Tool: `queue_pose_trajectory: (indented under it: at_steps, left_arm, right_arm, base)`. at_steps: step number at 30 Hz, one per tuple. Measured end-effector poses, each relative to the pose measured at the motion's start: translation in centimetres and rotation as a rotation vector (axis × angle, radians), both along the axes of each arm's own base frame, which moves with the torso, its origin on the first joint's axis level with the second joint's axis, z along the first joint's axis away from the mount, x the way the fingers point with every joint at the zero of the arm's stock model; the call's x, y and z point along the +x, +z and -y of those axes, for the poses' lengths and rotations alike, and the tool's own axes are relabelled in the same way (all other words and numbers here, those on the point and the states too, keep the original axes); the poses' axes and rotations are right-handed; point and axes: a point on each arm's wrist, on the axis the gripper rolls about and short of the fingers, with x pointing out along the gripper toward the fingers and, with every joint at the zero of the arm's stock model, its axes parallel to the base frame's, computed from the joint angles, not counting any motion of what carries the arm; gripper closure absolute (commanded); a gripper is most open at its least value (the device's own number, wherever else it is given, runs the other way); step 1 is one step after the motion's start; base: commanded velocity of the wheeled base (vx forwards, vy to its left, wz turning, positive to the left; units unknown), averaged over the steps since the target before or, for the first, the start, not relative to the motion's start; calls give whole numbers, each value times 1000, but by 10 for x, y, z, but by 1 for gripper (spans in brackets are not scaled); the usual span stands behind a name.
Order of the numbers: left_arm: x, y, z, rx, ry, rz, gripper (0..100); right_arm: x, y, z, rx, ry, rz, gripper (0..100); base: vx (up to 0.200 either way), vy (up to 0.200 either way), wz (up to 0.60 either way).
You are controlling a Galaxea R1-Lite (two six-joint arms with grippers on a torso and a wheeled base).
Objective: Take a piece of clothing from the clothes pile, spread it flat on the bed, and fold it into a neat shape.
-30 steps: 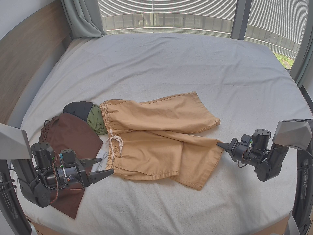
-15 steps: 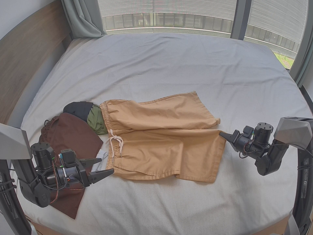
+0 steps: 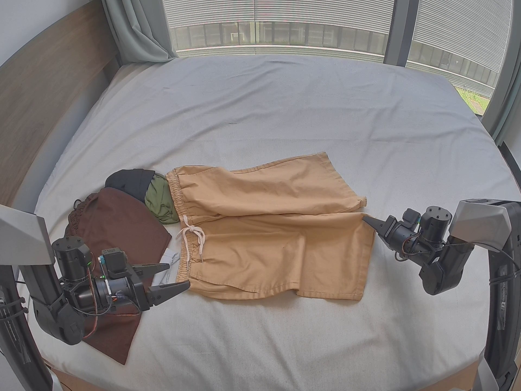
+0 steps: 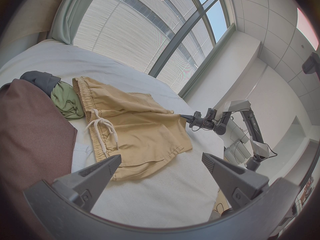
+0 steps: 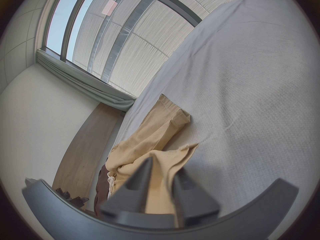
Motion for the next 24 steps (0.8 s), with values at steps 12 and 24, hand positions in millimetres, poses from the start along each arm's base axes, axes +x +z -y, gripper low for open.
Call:
queue_pose_trajectory:
  at_steps: [12,24]
  left_arm:
    - [0,0,0,0,-1,-2,0]
    - [0,-1,0,0,-2,-3,0]
  right_arm:
    - [-27,-8,0,-144,38,-26,0]
    - [-64,-24,-9,-279,140,-94,0]
  base:
    - [0,0,0]
    - [0,0,0]
